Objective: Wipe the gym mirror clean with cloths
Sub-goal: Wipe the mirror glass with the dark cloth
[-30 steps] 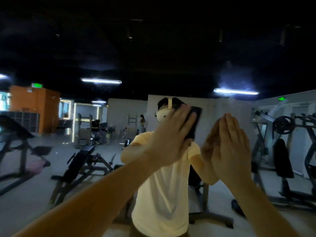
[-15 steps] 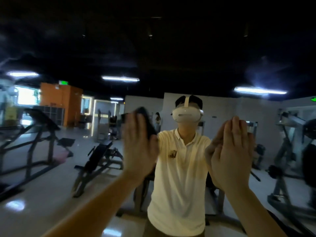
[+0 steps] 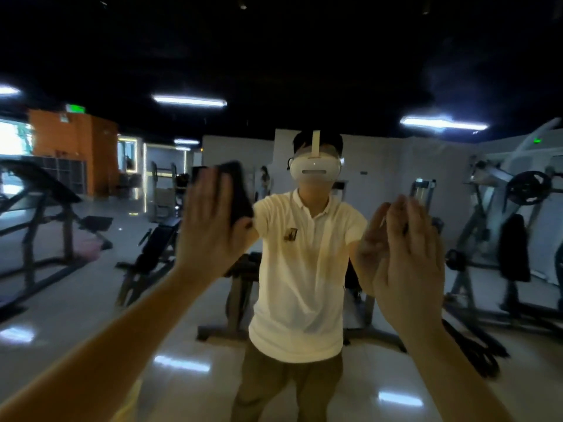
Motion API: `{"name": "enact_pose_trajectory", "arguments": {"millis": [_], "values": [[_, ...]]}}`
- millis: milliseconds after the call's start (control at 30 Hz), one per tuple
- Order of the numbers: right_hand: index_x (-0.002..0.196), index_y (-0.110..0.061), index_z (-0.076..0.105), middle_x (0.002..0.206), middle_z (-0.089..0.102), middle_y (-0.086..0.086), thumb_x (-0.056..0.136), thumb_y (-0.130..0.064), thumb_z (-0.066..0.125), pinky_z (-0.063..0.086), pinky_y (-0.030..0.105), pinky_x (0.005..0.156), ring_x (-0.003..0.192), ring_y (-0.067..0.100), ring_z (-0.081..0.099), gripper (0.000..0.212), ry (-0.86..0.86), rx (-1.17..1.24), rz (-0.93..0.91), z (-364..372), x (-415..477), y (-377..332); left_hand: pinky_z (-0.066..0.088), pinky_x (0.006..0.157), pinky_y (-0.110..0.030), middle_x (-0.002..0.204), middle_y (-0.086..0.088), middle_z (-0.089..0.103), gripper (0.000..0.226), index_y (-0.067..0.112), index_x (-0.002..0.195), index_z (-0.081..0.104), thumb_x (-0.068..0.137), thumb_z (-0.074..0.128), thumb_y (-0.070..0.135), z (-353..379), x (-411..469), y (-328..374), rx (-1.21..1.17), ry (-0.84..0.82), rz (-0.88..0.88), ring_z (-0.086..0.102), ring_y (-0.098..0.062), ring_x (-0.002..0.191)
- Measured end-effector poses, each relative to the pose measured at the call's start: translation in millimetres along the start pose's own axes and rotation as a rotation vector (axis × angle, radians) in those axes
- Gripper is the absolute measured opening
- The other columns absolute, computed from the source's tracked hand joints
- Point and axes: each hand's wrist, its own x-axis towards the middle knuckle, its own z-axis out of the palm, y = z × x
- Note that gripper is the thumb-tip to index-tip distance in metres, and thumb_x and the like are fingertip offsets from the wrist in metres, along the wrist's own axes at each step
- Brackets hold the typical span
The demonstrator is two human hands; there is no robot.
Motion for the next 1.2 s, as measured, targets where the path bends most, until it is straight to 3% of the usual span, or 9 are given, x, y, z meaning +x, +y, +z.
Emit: {"name": "enact_pose_trajectory", "arguments": {"millis": [133,233,400,533,633,733,967,1100,1200], "values": [[0.161,-0.005,0.025,0.169,0.016,0.02,0.09,-0.003,0.067,0.018,0.052,0.126,0.156,0.037,0.015,0.083,-0.081,0.008,0.093,7.7,-31.6,-19.9,0.019,0.125,-0.061,0.166,-0.033,0.014,0.075,-0.01,0.159,0.018,0.109,0.028,0.045,10.5,-54.7,-35.9,-0.016,0.067,-0.276,0.008,-0.042,0.158],[0.16,-0.002,0.027,0.169,0.015,0.022,0.083,-0.009,0.073,0.027,0.06,0.121,0.156,0.04,0.014,0.09,-0.177,-0.027,0.051,20.7,-47.0,-26.4,0.016,0.125,-0.064,0.166,-0.034,0.012,0.076,-0.012,0.157,0.02,0.104,0.04,0.038,29.2,-66.9,7.2,-0.062,0.077,-0.287,0.008,-0.046,0.157],[0.162,-0.012,0.023,0.171,0.012,0.016,0.074,-0.01,0.084,0.031,0.057,0.12,0.157,0.035,0.012,0.107,-0.293,-0.054,-0.061,13.8,-45.3,-1.1,-0.007,0.129,-0.047,0.171,-0.021,0.003,0.079,0.009,0.164,0.005,0.105,0.038,0.05,41.0,-68.1,132.5,-0.132,-0.057,0.109,-0.004,-0.036,0.159],[0.158,-0.005,0.033,0.168,0.025,0.015,0.095,-0.019,0.046,0.038,0.057,0.115,0.154,0.031,0.025,0.066,-0.265,0.02,-0.109,-0.1,-43.3,12.8,0.009,0.13,-0.049,0.172,-0.018,0.006,0.065,0.008,0.165,0.018,0.111,0.032,0.041,57.8,-94.3,200.3,-0.095,-0.193,0.482,0.0,-0.031,0.16],[0.159,-0.004,0.031,0.169,0.023,0.013,0.094,-0.015,0.039,0.032,0.053,0.12,0.155,0.028,0.021,0.067,-0.268,0.05,-0.062,-7.3,-54.7,11.7,0.004,0.13,-0.047,0.172,-0.016,0.008,0.065,0.011,0.165,0.018,0.111,0.026,0.046,53.1,-94.1,183.6,-0.02,-0.185,0.541,0.003,-0.029,0.16],[0.161,-0.005,0.024,0.171,0.012,0.012,0.087,-0.001,0.055,0.027,0.054,0.123,0.158,0.028,0.014,0.081,-0.315,0.069,0.021,-7.0,-82.0,1.6,-0.008,0.129,-0.045,0.169,-0.017,0.01,0.073,0.011,0.163,0.017,0.105,0.035,0.053,45.4,-92.5,121.6,-0.024,-0.121,0.396,0.009,-0.033,0.158],[0.161,-0.004,0.024,0.172,0.008,0.014,0.088,-0.002,0.055,0.026,0.056,0.123,0.158,0.034,0.012,0.079,-0.342,0.019,0.211,10.7,-126.9,-21.9,0.019,0.124,-0.064,0.166,-0.034,0.015,0.075,-0.004,0.161,0.017,0.109,0.029,0.049,19.8,-163.2,-60.0,0.002,-0.097,-0.035,0.014,-0.049,0.155],[0.162,-0.003,0.021,0.172,0.006,0.014,0.093,-0.004,0.043,0.025,0.056,0.124,0.159,0.031,0.005,0.072,-0.345,0.074,0.193,15.2,-133.2,-21.3,0.015,0.126,-0.063,0.165,-0.036,0.013,0.074,-0.008,0.159,0.015,0.107,0.036,0.04,32.3,-185.6,-30.7,-0.09,-0.088,-0.122,0.011,-0.05,0.156],[0.162,-0.004,0.018,0.172,0.004,0.012,0.094,-0.01,0.028,0.028,0.056,0.123,0.159,0.03,0.002,0.07,-0.376,0.106,0.119,9.9,-133.6,-9.2,0.006,0.128,-0.058,0.168,-0.031,0.004,0.074,0.0,0.162,0.006,0.11,0.027,0.048,46.6,-184.3,31.3,-0.14,-0.125,0.063,0.002,-0.043,0.158]]}}
